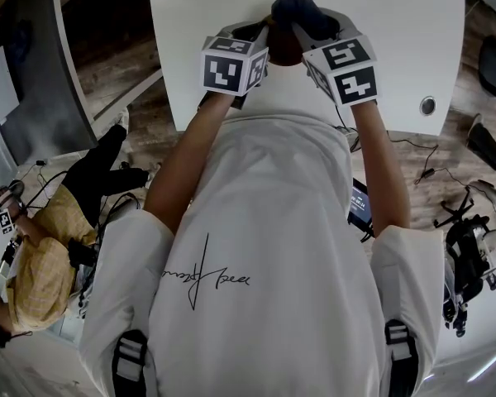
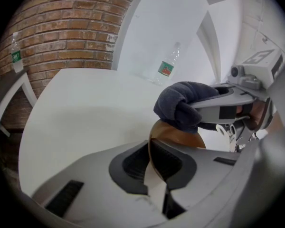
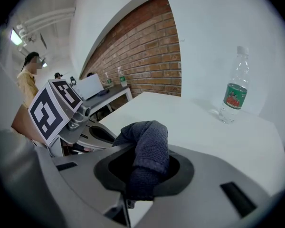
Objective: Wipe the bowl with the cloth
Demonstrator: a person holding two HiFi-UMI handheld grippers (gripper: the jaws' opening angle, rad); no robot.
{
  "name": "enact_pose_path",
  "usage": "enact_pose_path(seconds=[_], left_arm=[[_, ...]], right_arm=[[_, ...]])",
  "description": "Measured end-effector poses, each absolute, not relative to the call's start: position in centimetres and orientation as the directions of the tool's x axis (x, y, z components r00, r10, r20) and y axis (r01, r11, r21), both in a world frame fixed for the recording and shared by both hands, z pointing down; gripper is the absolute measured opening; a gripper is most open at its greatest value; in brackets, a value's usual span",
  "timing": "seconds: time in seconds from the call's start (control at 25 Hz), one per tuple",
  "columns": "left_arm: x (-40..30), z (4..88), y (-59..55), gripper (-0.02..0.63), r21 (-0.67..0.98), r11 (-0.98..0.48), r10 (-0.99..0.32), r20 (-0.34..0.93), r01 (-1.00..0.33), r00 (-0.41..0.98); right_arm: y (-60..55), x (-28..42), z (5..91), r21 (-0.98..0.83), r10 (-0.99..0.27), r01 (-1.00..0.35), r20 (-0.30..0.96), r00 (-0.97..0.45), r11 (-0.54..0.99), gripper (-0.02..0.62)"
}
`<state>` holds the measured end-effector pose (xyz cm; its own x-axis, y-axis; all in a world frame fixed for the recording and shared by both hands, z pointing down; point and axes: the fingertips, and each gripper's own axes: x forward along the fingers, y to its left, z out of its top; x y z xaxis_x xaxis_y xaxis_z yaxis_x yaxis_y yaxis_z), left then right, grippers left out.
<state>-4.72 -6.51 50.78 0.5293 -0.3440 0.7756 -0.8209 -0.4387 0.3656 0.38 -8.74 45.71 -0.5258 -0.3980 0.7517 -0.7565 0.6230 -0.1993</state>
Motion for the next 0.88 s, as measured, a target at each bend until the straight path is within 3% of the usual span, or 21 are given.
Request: enact_pose_path(seconds=[0.88], left_arm=[[-5.1, 51.1, -6.1, 0.012, 0.382, -0.418, -0.348, 0.77, -0.824, 0.534]], right_arm=[[-8.2, -2.3, 46.1, -0.235, -0.376, -0.73, 0.733, -0.566, 0.641, 0.072]])
